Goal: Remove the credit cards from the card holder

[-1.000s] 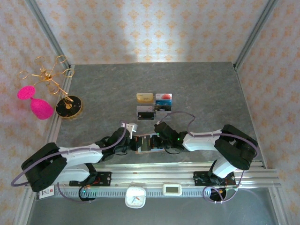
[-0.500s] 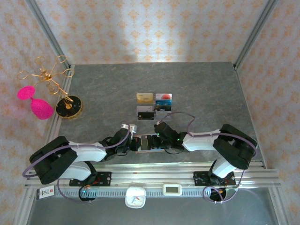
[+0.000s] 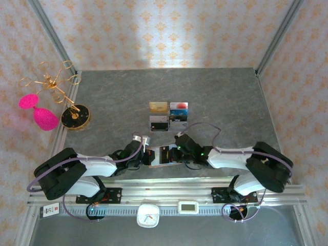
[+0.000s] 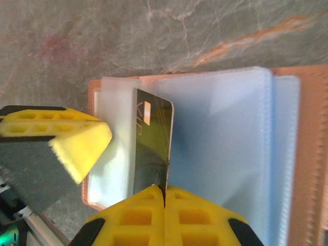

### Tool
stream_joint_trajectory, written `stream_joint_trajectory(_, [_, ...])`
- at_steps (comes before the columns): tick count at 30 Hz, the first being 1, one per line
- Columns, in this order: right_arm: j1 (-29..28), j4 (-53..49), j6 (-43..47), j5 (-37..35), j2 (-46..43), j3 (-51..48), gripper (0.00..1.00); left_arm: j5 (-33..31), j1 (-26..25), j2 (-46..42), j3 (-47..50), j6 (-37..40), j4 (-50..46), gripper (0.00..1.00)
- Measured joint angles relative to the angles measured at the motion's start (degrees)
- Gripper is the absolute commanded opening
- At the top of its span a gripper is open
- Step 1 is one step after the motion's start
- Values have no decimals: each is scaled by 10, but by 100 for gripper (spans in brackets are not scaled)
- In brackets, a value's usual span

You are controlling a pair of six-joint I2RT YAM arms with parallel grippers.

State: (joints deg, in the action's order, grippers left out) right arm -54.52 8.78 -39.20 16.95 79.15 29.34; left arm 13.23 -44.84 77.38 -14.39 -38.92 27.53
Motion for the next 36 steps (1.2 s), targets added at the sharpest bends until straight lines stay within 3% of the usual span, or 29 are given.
stream_joint_trajectory(3, [0, -22, 28, -13, -50, -3, 0, 4, 5, -4, -1, 0, -4, 0])
stream_joint_trajectory(4, [0, -28, 40, -17, -63, -3, 0, 7, 7, -9, -1, 0, -11, 5])
stream_joint_trajectory(11, [13, -99, 190, -34, -98, 97, 0, -10, 17, -151, -22, -5, -105, 70])
stream_joint_trajectory(12, [19, -105, 213, -31, -98, 119, 0, -19, 19, -178, -32, -3, -122, 83])
stream_joint_trajectory(14, [36, -112, 263, -24, -93, 163, 0, -38, 22, -222, -51, -1, -152, 99])
stream_joint_trajectory(22, [98, -141, 462, 52, -27, 306, 0, -137, 23, -367, -94, 12, -271, 99])
stream_joint_trajectory(36, [161, -391, 790, 130, 150, 575, 0, -259, 23, -457, -96, 63, -336, 99])
